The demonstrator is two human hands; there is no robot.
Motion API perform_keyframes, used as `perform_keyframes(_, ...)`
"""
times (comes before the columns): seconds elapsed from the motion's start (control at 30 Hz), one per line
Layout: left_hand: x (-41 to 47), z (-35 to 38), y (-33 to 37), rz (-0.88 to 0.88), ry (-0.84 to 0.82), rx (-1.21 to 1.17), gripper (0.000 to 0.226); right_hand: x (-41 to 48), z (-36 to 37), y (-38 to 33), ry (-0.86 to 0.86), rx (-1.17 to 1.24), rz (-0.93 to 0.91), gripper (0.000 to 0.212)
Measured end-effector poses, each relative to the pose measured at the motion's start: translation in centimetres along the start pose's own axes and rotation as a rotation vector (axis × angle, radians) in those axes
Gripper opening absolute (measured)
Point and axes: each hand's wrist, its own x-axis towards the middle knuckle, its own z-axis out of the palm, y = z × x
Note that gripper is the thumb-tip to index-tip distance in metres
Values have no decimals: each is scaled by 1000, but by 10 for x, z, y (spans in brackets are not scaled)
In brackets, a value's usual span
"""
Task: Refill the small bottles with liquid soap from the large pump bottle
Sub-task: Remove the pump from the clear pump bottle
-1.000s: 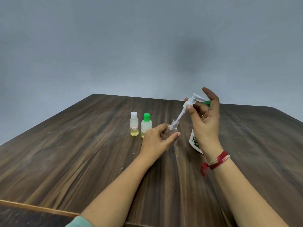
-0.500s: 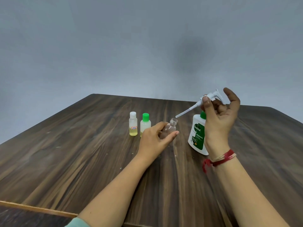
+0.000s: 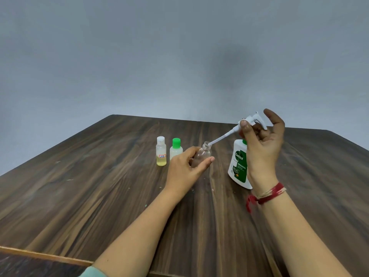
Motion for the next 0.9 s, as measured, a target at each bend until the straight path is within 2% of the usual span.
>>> perform_keyframes(0.13, 1, -4, 3, -46, 19, -49, 25, 3, -4, 4, 34, -6, 70, 42)
perform_keyframes(0.23, 2, -7, 5, -69, 74, -97, 26, 6, -6, 4, 26, -61, 67, 35)
perform_keyframes(0.37, 3, -7, 9, -107, 84, -147, 14, 4, -5, 6, 37, -27, 84, 25)
perform_keyframes(0.5, 2, -6, 12, -41, 39, -206, 23, -13, 5, 22, -70, -211, 35, 22)
perform_keyframes(0.6, 3, -5, 14, -26, -3, -285, 29, -23, 10, 30, -127, -287, 64, 20)
perform_keyframes(0.73, 3, 1, 18, -36, -67, -434, 34, -33, 9, 40, -78, -189, 261, 13)
perform_keyframes(0.83, 2, 5, 19, -49, -95, -471, 33, -39, 13, 45, -29, -3, 481, 11)
perform_keyframes(0.9, 2, 5, 19, -57, -90, -477, 36, -41, 14, 45, -43, 68, 547, 13)
